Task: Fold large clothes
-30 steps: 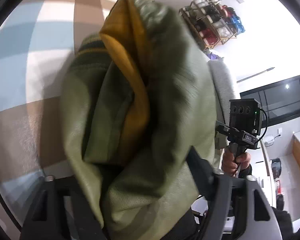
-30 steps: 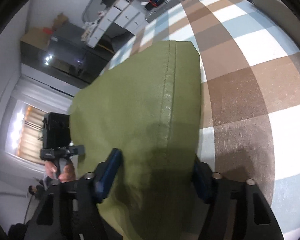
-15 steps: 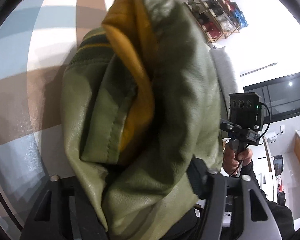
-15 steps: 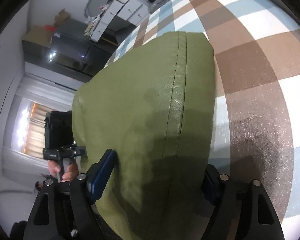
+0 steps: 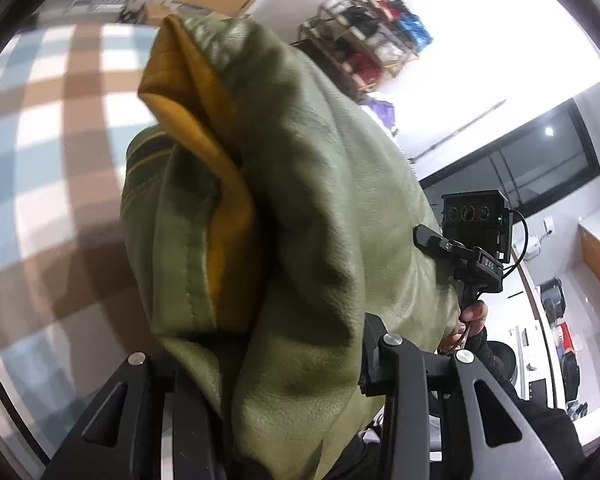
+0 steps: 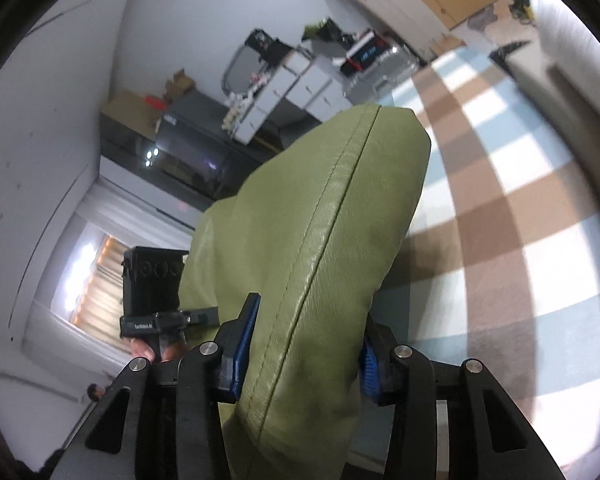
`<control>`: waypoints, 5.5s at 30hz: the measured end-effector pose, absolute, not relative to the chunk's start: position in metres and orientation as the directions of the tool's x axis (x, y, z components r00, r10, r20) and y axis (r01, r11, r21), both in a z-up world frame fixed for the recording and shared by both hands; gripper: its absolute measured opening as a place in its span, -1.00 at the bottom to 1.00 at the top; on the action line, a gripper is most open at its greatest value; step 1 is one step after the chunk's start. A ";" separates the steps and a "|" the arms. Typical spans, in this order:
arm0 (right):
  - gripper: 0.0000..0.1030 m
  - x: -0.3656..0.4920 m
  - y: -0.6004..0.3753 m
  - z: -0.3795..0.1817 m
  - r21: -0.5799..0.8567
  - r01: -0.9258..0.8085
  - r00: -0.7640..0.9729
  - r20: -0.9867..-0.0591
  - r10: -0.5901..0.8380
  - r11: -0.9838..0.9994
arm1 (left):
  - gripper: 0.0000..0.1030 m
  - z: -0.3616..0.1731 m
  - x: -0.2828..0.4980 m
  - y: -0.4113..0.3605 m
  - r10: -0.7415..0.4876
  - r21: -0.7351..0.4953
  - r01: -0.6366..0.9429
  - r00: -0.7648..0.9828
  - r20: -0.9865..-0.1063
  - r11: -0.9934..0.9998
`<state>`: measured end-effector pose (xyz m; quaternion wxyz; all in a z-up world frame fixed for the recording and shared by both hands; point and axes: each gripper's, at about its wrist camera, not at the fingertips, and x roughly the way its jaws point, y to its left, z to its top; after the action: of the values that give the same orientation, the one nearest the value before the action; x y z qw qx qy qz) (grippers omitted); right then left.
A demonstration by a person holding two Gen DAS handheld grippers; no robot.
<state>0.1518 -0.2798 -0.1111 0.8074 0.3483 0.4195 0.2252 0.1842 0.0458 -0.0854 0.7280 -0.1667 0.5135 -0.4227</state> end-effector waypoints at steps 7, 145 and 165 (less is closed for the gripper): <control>-0.18 0.143 -0.324 -0.043 0.713 -0.095 0.642 -0.489 0.591 0.694 | -0.35 -0.043 0.193 0.005 -0.834 -0.668 0.544 0.114 -0.540 0.507; 1.00 -0.066 -0.354 0.011 0.104 0.368 0.891 -0.324 -0.318 0.924 | 0.91 -0.040 0.070 -0.175 -0.622 0.010 0.658 0.717 -0.314 0.753; 1.00 -0.162 -0.263 0.004 -0.028 0.494 0.848 -0.203 -0.489 0.869 | 0.98 -0.054 0.005 -0.163 -0.623 -0.003 0.647 0.734 -0.270 0.763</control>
<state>-0.1616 -0.2635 0.0041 0.9612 0.0126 0.1024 -0.2557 0.0049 -0.1626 -0.0540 0.9300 0.0456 0.1285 -0.3414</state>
